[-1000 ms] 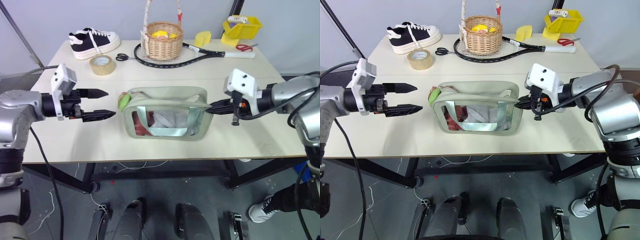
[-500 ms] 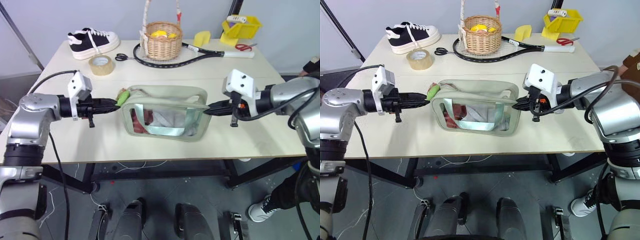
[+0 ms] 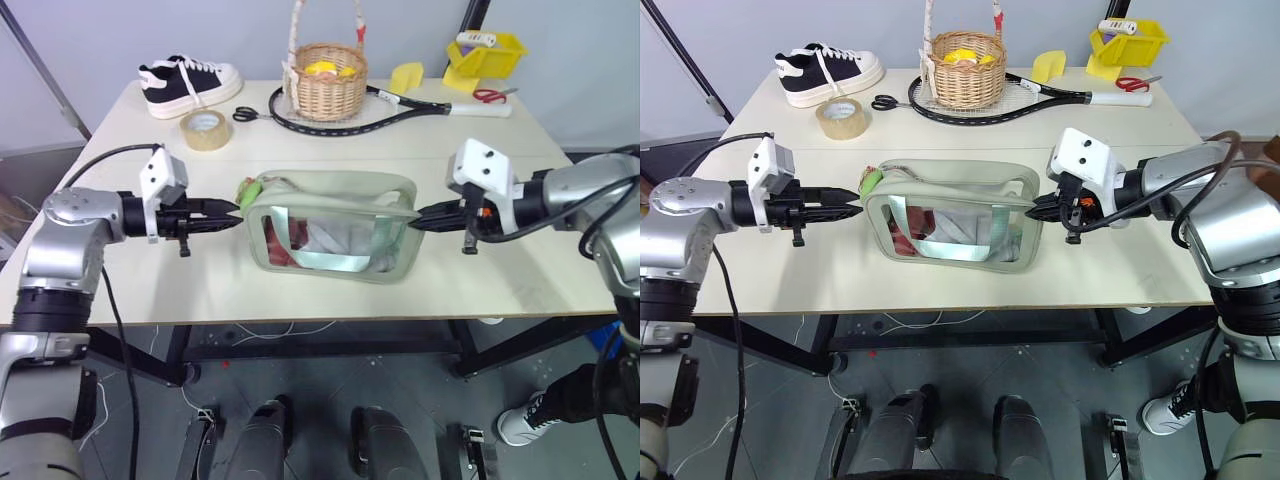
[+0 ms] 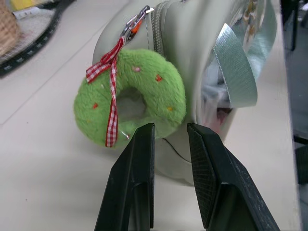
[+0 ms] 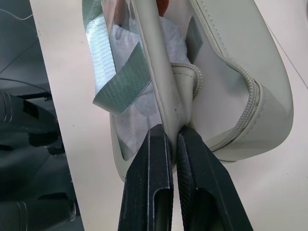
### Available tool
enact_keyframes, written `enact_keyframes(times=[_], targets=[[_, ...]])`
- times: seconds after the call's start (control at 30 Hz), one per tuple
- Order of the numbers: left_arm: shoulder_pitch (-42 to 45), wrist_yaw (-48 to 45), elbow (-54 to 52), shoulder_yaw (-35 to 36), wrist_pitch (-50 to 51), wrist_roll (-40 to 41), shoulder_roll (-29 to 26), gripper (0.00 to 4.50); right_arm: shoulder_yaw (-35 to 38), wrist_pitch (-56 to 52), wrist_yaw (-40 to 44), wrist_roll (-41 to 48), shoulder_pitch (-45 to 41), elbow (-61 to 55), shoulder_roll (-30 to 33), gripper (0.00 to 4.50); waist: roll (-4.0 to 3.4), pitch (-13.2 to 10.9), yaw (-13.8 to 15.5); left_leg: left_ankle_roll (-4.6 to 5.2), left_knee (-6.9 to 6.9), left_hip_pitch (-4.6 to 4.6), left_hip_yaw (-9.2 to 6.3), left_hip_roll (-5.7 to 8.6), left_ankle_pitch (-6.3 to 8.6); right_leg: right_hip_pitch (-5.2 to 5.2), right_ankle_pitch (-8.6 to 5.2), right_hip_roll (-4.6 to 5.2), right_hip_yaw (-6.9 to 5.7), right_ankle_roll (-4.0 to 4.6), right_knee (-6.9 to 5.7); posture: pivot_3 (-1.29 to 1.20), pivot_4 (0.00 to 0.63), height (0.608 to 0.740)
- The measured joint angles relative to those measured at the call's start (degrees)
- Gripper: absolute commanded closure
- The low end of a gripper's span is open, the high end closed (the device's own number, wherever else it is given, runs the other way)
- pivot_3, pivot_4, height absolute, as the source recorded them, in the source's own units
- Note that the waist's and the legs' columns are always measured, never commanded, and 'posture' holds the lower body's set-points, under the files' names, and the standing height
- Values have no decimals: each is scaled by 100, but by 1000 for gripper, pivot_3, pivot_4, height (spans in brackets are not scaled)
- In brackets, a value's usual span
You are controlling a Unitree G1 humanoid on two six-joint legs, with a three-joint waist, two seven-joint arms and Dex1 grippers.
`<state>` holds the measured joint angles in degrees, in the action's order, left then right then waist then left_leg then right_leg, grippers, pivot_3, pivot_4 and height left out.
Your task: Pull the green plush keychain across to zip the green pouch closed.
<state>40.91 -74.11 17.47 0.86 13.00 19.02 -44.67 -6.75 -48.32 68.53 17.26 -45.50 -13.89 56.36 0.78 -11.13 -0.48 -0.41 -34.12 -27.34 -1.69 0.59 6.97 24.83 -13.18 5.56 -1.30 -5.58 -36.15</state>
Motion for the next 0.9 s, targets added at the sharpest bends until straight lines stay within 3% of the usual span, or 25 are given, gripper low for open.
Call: enact_keyframes(times=[0.33,0.37,0.43,0.6,0.9], targets=[[0,171,66,-32,-600,-256,409,3361,15,1,9,153,85,-115,101,4500,0,0,-13,1,-2,0,-1,0,0,-2,1,-1,0,-1,-1,0,150,724],[0,152,76,-33,-622,-256,438,3927,15,1,9,162,97,-124,103,4500,0,0,-14,1,-2,0,-1,0,0,-2,1,-1,0,-1,-1,0,150,724],[1,113,98,-35,-631,-254,506,4420,15,1,4,180,114,-128,104,4500,0,0,-15,2,-2,1,-1,0,0,-2,1,-2,0,-1,-1,0,150,724],[27,18,149,-33,-626,-253,502,4420,32,0,-5,222,167,-184,132,4500,0,0,-15,2,-3,1,0,0,0,-3,1,-3,0,-2,-1,0,150,724],[374,-289,156,40,45,-62,-155,4420,36,18,-75,301,197,-197,142,4500,0,0,-18,2,-4,2,-1,-2,1,-5,0,-4,-1,-1,0,0,150,724]])
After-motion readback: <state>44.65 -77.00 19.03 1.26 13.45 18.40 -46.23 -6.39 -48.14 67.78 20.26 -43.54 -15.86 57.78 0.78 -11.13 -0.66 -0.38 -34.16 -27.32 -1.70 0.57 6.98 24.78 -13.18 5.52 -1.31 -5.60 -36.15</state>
